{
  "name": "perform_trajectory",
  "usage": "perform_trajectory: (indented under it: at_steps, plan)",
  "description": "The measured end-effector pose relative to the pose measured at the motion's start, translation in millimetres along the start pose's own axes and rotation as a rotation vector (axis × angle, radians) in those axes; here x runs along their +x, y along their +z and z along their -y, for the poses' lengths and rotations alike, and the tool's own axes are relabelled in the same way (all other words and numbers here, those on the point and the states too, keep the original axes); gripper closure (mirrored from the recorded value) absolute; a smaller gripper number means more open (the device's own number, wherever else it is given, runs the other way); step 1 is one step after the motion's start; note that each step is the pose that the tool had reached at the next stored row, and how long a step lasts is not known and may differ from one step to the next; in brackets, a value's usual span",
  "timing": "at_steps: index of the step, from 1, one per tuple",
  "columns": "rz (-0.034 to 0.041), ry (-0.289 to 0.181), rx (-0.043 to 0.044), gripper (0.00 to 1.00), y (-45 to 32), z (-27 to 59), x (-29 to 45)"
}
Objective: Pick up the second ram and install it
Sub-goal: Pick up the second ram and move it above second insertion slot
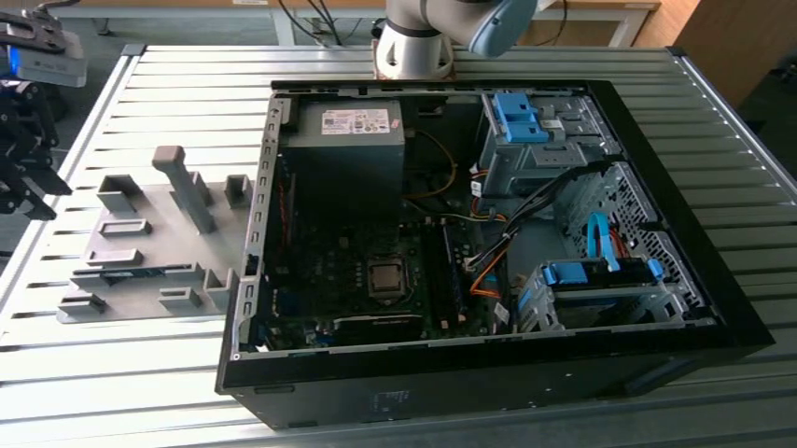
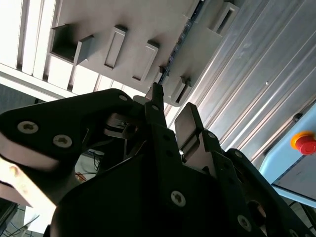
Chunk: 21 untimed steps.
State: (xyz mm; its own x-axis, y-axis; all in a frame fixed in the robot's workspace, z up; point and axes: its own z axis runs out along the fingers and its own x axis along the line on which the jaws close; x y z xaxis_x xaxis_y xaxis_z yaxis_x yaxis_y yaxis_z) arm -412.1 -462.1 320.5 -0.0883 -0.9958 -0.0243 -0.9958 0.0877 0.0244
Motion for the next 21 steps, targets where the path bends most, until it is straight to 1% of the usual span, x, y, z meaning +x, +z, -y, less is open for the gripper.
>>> perform_trajectory:
  at_steps: [9,15,21]
  plan:
    - [0.0002,0.000,-0.0001,0.63,16.1,0.5,2.0]
    - [0.0003,0.000,0.0001,0.63,17.1,0.6,2.0]
    - [-0.0013,-0.007,0.0000,0.63,26.8,0.9,2.3]
